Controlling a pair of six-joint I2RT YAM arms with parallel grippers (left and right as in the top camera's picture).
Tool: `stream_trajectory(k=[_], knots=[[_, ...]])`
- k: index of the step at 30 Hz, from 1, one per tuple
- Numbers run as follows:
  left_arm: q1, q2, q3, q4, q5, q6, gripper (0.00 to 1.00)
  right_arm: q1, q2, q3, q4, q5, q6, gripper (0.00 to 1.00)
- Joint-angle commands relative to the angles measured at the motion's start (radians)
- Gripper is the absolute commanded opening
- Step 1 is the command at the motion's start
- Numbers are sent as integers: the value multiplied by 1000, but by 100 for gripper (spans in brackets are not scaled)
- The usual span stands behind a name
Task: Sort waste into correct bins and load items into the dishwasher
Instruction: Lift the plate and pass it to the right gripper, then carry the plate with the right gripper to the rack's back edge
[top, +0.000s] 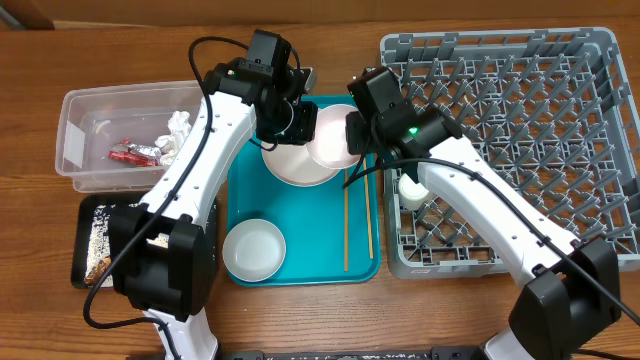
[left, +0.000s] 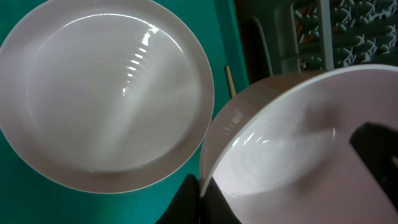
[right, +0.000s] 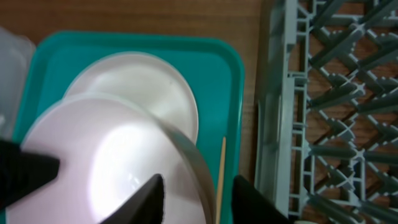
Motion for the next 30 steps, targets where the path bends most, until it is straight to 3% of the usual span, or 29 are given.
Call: stream_trajectory(k=[1,6,14,24,30], knots=[[-3,-9,3,5,17,18,4,3,-6,2,27,33,5,34],[-3,-9,3,5,17,18,4,3,-6,2,31,32,5,25],[-3,-9,3,5,13,18,4,3,-6,2,-10,32,5,24],[-3,-9,3,8,-9,18,4,3,-6,2,-24,32,5,15],[-3,-9,3,10,-12,18,4,3,-6,4,-17,32,5,4]])
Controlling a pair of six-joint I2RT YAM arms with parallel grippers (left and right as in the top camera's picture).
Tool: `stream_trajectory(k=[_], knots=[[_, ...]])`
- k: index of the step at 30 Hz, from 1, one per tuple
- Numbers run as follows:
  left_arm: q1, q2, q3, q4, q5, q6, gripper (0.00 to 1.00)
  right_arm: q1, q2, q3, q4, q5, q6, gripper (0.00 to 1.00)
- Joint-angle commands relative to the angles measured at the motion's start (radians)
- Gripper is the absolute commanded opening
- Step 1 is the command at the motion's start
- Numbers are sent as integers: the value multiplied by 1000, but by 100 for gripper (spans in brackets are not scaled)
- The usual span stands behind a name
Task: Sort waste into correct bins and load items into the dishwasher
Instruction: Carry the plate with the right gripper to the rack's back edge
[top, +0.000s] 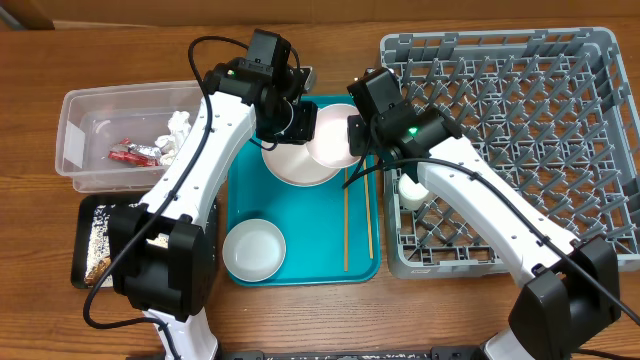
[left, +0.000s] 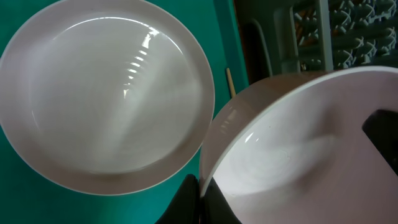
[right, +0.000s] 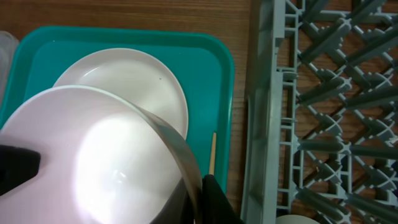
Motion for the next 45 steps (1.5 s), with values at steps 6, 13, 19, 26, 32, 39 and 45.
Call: stream_trajectory(k=[6,13,19,26,32,39,45], knots=[[-3,-9,3,15,-8,18,4,3,-6,4,23,10,6,4],[-3,-9,3,21,-7,18,76,3,-6,4,23,22,6,4],[1,-9,3,20,-3,18,93,3,-6,4,21,147,6,4],[10,-17,3,35,153,89,97,-9,-6,4,-10,323,6,4],[27,-18,3,14,177,101,100,-67,-6,4,-60,416,6,4],[26,-17,3,18,176,101,100,-185,-6,4,-53,457,-5,4],[26,-17,3,18,176,101,100,-307,-6,4,29,504,-24,4]])
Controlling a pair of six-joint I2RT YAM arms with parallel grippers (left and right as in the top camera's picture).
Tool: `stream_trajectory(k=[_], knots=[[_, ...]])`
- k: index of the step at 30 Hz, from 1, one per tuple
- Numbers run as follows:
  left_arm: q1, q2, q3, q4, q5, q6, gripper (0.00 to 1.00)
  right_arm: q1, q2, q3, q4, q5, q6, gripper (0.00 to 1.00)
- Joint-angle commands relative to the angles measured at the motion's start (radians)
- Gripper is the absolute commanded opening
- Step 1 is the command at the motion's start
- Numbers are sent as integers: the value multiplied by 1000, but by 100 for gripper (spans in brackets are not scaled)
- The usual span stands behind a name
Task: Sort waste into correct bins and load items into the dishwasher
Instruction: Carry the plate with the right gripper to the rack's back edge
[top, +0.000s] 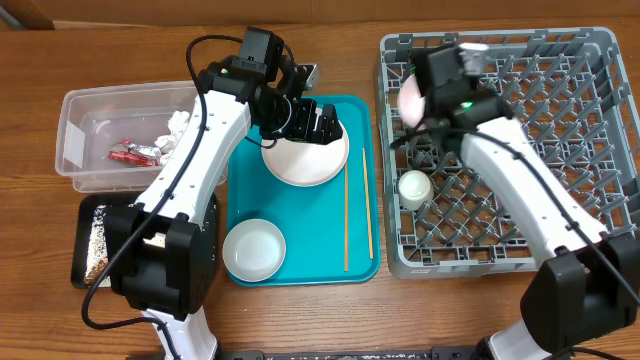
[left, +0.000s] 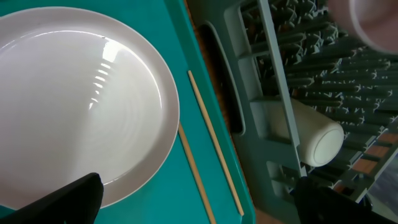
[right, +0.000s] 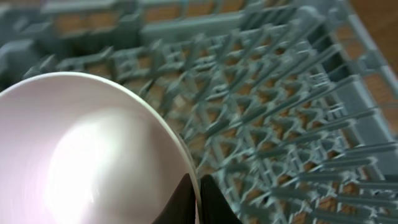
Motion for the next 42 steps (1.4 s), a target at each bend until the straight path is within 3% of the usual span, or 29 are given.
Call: stream_trajectory(k=[1,17,21,25,34,37,42], knots=[[4,-17,3,2,19,23,100,-67,-6,5,48,63,-44,4],[4,-17,3,2,19,23,100,-306,4,5,344,79,-412,4],[3,-17,3,2,19,23,100,-358,18,5,393,-64,-633,4],[4,-17,3,2,19,23,100,-382,45,5,389,-82,-841,4],[4,-17,3,2,19,23,100,-388,74,4,393,-63,-864,4],[4,-17,3,2,19,23,100,-389,84,4,414,27,-865,4],[4,-17,3,2,19,23,100,-389,103,4,476,126,-996,4]])
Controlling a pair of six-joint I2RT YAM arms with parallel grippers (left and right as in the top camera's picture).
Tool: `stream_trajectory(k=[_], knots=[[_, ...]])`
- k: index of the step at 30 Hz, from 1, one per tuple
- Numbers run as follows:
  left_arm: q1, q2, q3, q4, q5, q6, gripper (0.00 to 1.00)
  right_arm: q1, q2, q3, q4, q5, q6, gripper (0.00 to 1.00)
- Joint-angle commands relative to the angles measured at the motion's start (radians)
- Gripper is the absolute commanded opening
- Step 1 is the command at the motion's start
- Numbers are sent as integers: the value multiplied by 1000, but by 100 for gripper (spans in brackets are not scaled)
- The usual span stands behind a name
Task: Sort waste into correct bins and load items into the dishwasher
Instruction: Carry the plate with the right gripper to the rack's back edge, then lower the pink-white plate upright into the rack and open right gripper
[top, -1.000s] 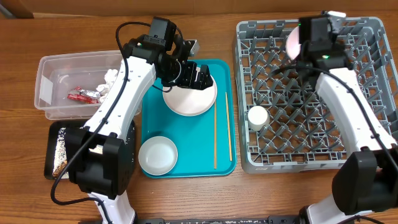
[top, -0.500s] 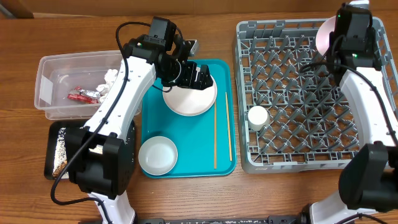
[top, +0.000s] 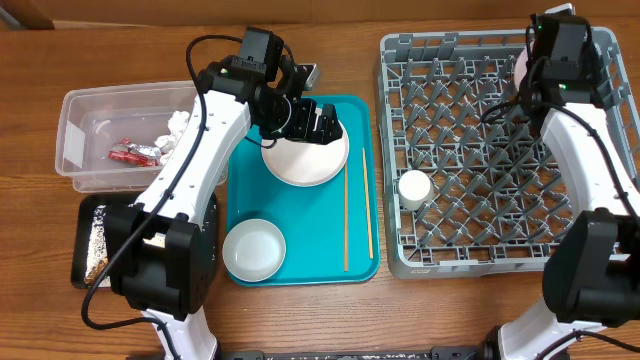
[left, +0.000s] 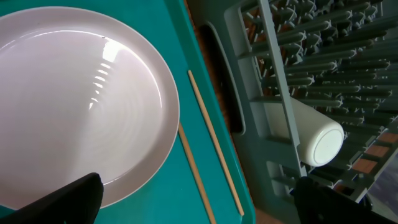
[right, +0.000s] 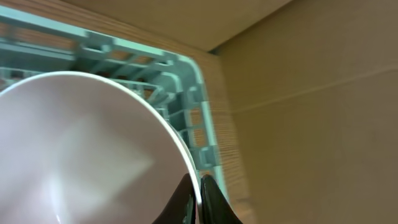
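My right gripper (right: 198, 200) is shut on the rim of a white bowl (right: 74, 149), holding it on edge over the back right corner of the grey dish rack (top: 500, 150). From overhead only a sliver of the bowl (top: 521, 66) shows beside the right gripper (top: 553, 48). My left gripper (top: 318, 122) hangs open and holds nothing, above the white plate (top: 303, 160) on the teal tray (top: 250, 190). In the left wrist view the plate (left: 74, 106) lies left of two chopsticks (left: 211, 162); the left gripper (left: 193, 208) has its dark fingers spread wide.
A small white bowl (top: 253, 248) sits at the tray's front. A white cup (top: 413, 187) lies in the rack's left side. A clear bin (top: 120, 140) with wrappers and a black tray (top: 95, 240) of food scraps stand at the left.
My right gripper has moved with the bowl from the rack's back left to its back right corner. The left arm has not moved and stays open.
First my left gripper held the bowl over the plate, with the right gripper's fingers open around its rim. Then the right gripper was shut on the rim too. Later the left was open and the bowl was over the rack, now at its back right corner.
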Motion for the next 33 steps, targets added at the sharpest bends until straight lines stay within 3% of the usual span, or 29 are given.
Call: stream_trajectory(k=[1,24,27,30,33], knots=[[4,-17,3,2,18,22,100,0,19,4,24,82,-89,4],[4,-17,3,2,18,22,100,104,48,-62,-25,126,-91,4],[4,-17,3,2,18,22,100,104,48,-62,11,180,-175,4],[4,-17,3,2,18,22,100,110,48,-61,109,267,-356,4],[4,-17,3,2,18,22,100,126,48,-61,137,285,-418,4]])
